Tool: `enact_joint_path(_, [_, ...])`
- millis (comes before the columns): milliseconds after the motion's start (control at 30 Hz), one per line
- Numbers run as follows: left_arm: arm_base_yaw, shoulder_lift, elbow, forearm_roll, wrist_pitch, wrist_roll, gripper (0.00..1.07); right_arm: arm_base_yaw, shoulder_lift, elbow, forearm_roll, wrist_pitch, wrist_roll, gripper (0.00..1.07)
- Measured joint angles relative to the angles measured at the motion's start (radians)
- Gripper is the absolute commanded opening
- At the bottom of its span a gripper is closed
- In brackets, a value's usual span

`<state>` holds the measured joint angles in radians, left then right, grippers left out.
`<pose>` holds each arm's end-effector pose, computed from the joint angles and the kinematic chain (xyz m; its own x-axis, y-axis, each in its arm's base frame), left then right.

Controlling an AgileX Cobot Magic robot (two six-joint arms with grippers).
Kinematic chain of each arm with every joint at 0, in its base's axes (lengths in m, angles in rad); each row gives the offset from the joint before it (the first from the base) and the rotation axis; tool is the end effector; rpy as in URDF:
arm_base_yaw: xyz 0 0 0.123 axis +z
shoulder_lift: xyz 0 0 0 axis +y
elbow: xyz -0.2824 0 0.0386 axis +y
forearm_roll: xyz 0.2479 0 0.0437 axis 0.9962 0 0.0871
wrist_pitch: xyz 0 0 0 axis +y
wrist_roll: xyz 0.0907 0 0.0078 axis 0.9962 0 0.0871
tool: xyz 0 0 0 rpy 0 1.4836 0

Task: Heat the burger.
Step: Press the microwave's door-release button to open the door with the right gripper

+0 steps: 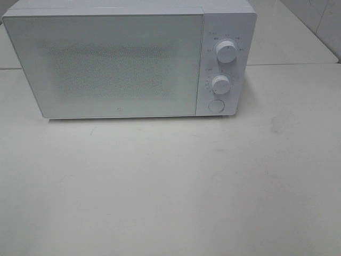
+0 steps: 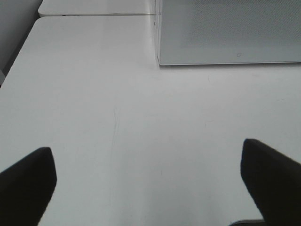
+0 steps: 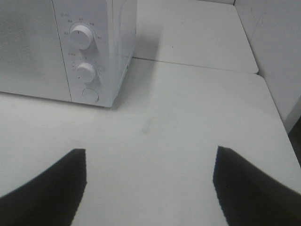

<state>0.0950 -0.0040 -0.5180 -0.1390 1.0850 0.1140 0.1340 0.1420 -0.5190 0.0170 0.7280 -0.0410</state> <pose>-0.0079 -0.0120 0.2808 -0.4512 0.0056 -0.8924 0.0365 0.9993 -0.0122 0.0278 0.0048 0.3092 -0.2542 -0.0628 -0.9651 -0.1517 0.9881 -0.0244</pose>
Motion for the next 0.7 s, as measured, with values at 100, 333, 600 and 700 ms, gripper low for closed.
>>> enact_joint_path(100, [0.0, 0.0, 0.0, 0.0, 0.0, 0.0, 1.01, 0.0, 0.057, 0.0, 0.0, -0.084, 0.0, 0.75])
enact_joint_path(333, [0.0, 0.0, 0.0, 0.0, 0.0, 0.0, 1.01, 0.0, 0.177, 0.0, 0.0, -0.223, 0.003, 0.75])
enact_joint_path(600, [0.0, 0.0, 0.0, 0.0, 0.0, 0.0, 1.01, 0.0, 0.383, 0.0, 0.0, -0.416, 0.003, 0.75])
enact_joint_path(700, [0.0, 0.0, 0.0, 0.0, 0.0, 0.0, 1.01, 0.0, 0.44, 0.0, 0.0, -0.479, 0.004, 0.75])
